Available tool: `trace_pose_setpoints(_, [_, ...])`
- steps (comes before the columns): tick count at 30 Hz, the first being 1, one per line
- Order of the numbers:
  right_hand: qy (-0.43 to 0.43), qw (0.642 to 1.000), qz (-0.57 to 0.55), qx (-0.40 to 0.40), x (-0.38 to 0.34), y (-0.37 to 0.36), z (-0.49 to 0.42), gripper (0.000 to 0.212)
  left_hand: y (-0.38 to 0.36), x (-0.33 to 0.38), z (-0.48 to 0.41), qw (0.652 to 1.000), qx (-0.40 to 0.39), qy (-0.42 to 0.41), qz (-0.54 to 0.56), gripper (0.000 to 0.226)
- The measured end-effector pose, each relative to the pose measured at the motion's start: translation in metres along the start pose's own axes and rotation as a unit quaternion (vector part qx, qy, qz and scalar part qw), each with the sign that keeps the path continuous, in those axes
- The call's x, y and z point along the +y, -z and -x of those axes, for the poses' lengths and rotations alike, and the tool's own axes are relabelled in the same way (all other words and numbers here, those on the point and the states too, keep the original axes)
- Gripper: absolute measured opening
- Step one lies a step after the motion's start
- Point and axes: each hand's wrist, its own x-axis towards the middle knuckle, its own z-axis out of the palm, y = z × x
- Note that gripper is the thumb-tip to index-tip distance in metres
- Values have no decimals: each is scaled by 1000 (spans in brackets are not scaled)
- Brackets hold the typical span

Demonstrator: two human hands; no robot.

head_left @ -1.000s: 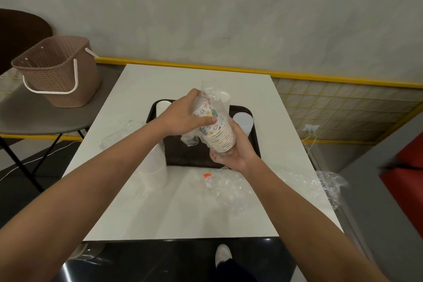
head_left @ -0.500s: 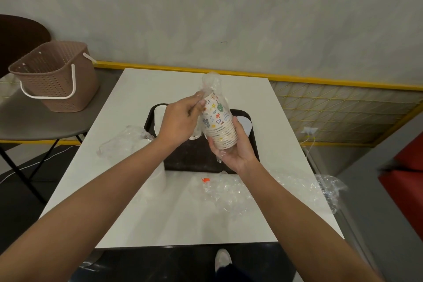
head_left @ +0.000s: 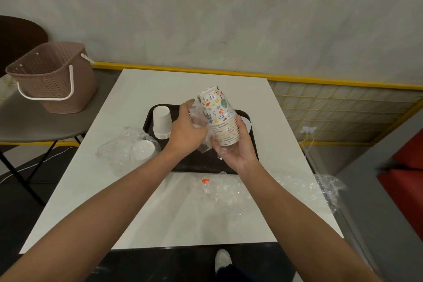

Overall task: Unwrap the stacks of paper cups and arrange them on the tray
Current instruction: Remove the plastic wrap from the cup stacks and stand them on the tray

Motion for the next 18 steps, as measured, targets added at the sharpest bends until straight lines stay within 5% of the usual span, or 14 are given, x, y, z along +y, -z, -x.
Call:
trace_pose_setpoints(5, [0,1000,18,-7,0,-3,2,48,3,2,0,997,-70,15,23,42])
trace_pose_setpoints(11, [2,999,31,-20,2,-5,0,54,-2,-2,-4,991,-120,60,-13,67])
trace_pose_setpoints(18, [43,999,29,-12,1,-8,-4,56,-5,-7,4,999,-30,-36,14,41])
